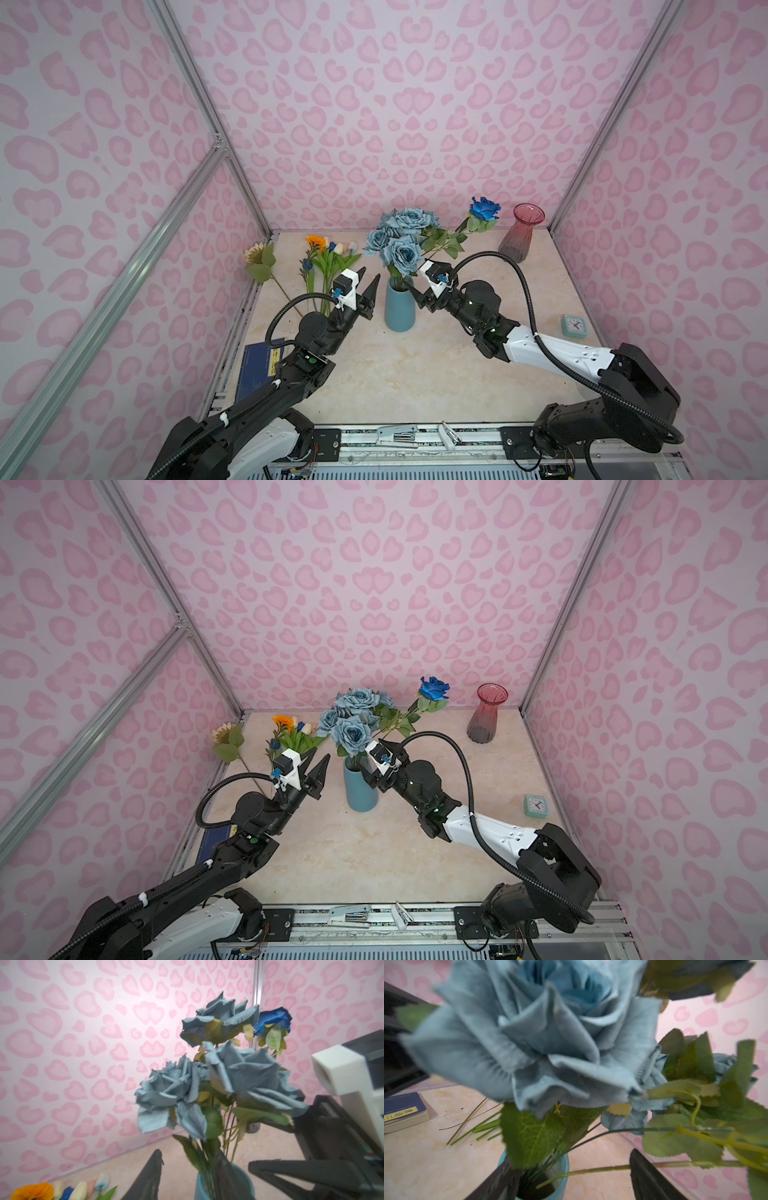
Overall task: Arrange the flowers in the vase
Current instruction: 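Lower the pale blue rose stems into the teal vase and release, then move the left gripper back down to the sunflower stem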
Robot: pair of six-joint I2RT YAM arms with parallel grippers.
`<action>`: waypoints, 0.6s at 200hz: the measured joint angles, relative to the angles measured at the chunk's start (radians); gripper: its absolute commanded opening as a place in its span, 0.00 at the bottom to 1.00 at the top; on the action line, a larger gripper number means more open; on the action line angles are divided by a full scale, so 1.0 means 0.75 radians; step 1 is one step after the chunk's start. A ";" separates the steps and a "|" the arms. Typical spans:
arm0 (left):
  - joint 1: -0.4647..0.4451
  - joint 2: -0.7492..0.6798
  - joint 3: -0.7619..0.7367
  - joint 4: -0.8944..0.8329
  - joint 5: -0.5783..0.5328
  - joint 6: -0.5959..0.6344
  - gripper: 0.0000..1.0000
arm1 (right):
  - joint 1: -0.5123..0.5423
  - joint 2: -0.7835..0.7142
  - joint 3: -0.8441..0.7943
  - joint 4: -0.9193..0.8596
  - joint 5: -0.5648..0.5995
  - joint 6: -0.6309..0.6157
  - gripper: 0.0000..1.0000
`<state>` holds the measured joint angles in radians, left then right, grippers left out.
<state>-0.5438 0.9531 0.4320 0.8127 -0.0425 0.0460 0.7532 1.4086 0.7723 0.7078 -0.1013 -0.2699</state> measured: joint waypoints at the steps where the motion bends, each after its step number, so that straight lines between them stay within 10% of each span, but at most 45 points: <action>1: 0.002 -0.004 0.000 -0.006 -0.002 0.001 0.44 | 0.000 -0.001 -0.001 0.000 0.000 0.000 0.82; 55: 0.300 -0.082 0.149 -0.437 -0.058 -0.108 0.49 | 0.030 -0.095 -0.109 0.015 -0.005 0.012 0.84; 120: 0.668 0.332 0.803 -1.112 -0.228 -0.320 0.54 | 0.049 -0.218 -0.251 0.104 0.065 0.050 0.84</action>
<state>-0.0425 1.2022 1.0340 -0.0216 -0.2138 -0.1940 0.7902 1.2453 0.5838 0.7856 -0.0525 -0.2321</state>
